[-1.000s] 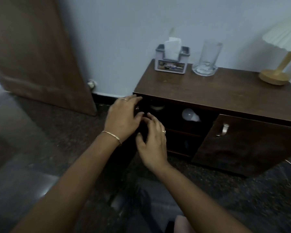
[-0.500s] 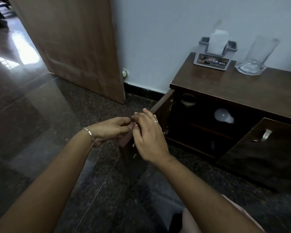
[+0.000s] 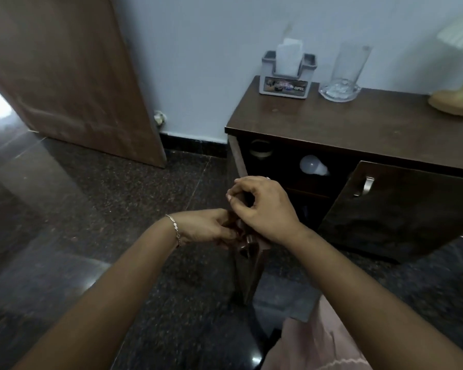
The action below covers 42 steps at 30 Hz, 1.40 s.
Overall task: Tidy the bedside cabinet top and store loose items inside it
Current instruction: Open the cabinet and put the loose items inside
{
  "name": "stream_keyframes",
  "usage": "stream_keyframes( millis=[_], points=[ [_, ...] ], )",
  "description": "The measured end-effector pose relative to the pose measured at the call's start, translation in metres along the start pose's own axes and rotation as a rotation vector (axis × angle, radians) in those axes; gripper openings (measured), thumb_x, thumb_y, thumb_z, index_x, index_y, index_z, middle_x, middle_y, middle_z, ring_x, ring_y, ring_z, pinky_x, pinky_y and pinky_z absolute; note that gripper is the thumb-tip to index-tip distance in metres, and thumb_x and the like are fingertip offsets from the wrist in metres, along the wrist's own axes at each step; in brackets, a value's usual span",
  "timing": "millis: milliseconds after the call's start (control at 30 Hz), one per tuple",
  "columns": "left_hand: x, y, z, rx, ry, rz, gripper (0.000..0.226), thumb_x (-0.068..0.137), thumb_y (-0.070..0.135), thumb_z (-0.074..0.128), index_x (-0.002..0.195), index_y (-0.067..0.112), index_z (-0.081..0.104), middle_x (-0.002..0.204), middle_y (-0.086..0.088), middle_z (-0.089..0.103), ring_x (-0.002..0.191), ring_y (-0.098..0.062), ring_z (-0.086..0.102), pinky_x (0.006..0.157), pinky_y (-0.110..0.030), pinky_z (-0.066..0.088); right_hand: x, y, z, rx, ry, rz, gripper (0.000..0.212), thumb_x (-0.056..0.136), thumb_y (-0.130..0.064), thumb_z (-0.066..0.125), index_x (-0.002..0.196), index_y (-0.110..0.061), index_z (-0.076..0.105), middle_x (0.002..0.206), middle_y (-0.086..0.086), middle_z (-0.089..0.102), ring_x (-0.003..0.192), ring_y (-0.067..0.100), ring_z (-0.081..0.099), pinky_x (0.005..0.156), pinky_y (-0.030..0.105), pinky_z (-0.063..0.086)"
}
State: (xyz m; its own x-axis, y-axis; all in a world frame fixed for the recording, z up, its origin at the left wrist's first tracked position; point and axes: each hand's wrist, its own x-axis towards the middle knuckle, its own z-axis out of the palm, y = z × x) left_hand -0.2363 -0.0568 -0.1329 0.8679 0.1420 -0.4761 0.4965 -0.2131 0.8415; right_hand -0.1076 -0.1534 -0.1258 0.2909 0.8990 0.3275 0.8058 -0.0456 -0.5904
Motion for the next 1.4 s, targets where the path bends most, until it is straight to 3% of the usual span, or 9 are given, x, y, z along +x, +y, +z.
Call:
stream_keyframes(
  millis=[133, 233, 333, 433, 567, 733, 900, 1267, 1400],
  points=[
    [0.035, 0.016, 0.035, -0.059, 0.008, 0.105, 0.028, 0.093, 0.003, 0.05, 0.12, 0.009, 0.048, 0.098, 0.007, 0.06, 0.093, -0.005, 0.057, 0.082, -0.025, 0.049, -0.01, 0.024, -0.032, -0.121, -0.007, 0.031, 0.022, 0.079, -0.02, 0.068, 0.1, -0.027, 0.071, 0.106, -0.012, 0.066, 0.106, 0.005, 0.056, 0.086, 0.008, 0.034],
    [0.063, 0.03, 0.061, -0.14, 0.047, 0.162, 0.07, 0.095, 0.006, 0.048, 0.149, 0.007, 0.003, 0.12, 0.005, 0.057, 0.108, -0.001, 0.055, 0.081, -0.015, 0.049, -0.019, 0.042, -0.06, -0.22, 0.059, 0.078, 0.026, 0.079, -0.015, 0.07, 0.104, -0.023, 0.071, 0.106, -0.009, 0.066, 0.102, 0.011, 0.059, 0.087, 0.023, 0.047],
    [0.093, 0.042, 0.079, -0.162, 0.091, 0.192, 0.093, 0.095, 0.013, 0.049, 0.144, 0.016, -0.03, 0.147, -0.005, 0.041, 0.136, -0.012, 0.038, 0.11, -0.029, 0.038, -0.026, 0.061, -0.078, -0.308, 0.104, 0.134, 0.028, 0.079, -0.013, 0.07, 0.106, -0.022, 0.069, 0.107, -0.008, 0.066, 0.104, 0.012, 0.06, 0.087, 0.029, 0.051],
    [0.122, 0.055, 0.086, -0.146, 0.184, 0.171, 0.098, 0.095, 0.017, 0.049, 0.136, 0.016, -0.041, 0.148, -0.003, 0.04, 0.135, -0.015, 0.038, 0.113, -0.038, 0.035, -0.03, 0.078, -0.09, -0.412, 0.168, 0.216, 0.027, 0.08, -0.014, 0.069, 0.106, -0.022, 0.068, 0.105, -0.006, 0.064, 0.101, 0.014, 0.059, 0.081, 0.029, 0.051],
    [0.152, 0.074, 0.088, -0.161, 0.259, 0.139, 0.099, 0.096, 0.015, 0.048, 0.133, 0.01, -0.043, 0.127, 0.004, 0.053, 0.128, -0.018, 0.047, 0.11, -0.037, 0.039, -0.033, 0.1, -0.106, -0.566, 0.282, 0.361, 0.026, 0.077, -0.022, 0.073, 0.102, -0.021, 0.064, 0.102, -0.004, 0.062, 0.099, 0.019, 0.058, 0.075, 0.037, 0.053],
    [0.186, 0.092, 0.085, -0.165, 0.315, 0.108, 0.106, 0.094, 0.015, 0.054, 0.132, 0.006, -0.045, 0.15, -0.008, 0.038, 0.14, -0.02, 0.033, 0.116, -0.038, 0.03, -0.029, 0.127, -0.123, -0.623, 0.406, 0.457, 0.057, 0.069, -0.026, 0.081, 0.12, -0.016, 0.057, 0.121, 0.005, 0.058, 0.116, 0.026, 0.052, 0.091, 0.038, 0.046],
    [0.209, 0.093, 0.081, -0.127, 0.362, 0.115, 0.11, 0.092, 0.018, 0.057, 0.13, 0.004, -0.046, 0.148, -0.012, 0.039, 0.137, -0.022, 0.038, 0.116, -0.038, 0.031, -0.019, 0.15, -0.13, -0.668, 0.393, 0.446, 0.063, 0.07, -0.028, 0.08, 0.126, -0.017, 0.054, 0.133, 0.003, 0.055, 0.128, 0.021, 0.047, 0.106, 0.037, 0.038],
    [0.231, 0.095, 0.074, -0.108, 0.343, 0.105, 0.115, 0.09, 0.02, 0.059, 0.126, 0.006, -0.05, 0.153, -0.014, 0.031, 0.14, -0.024, 0.032, 0.118, -0.038, 0.027, -0.01, 0.157, -0.129, -0.713, 0.464, 0.394, 0.045, 0.07, -0.026, 0.08, 0.109, -0.013, 0.063, 0.107, 0.005, 0.063, 0.102, 0.026, 0.057, 0.078, 0.037, 0.049],
    [0.225, 0.095, 0.071, -0.102, 0.291, 0.108, 0.123, 0.086, 0.029, 0.063, 0.125, 0.006, -0.051, 0.153, -0.009, 0.032, 0.142, -0.022, 0.03, 0.118, -0.037, 0.025, -0.008, 0.157, -0.125, -0.731, 0.472, 0.416, 0.046, 0.071, -0.027, 0.079, 0.111, -0.012, 0.062, 0.106, 0.005, 0.063, 0.101, 0.026, 0.057, 0.079, 0.037, 0.049]
  ],
)
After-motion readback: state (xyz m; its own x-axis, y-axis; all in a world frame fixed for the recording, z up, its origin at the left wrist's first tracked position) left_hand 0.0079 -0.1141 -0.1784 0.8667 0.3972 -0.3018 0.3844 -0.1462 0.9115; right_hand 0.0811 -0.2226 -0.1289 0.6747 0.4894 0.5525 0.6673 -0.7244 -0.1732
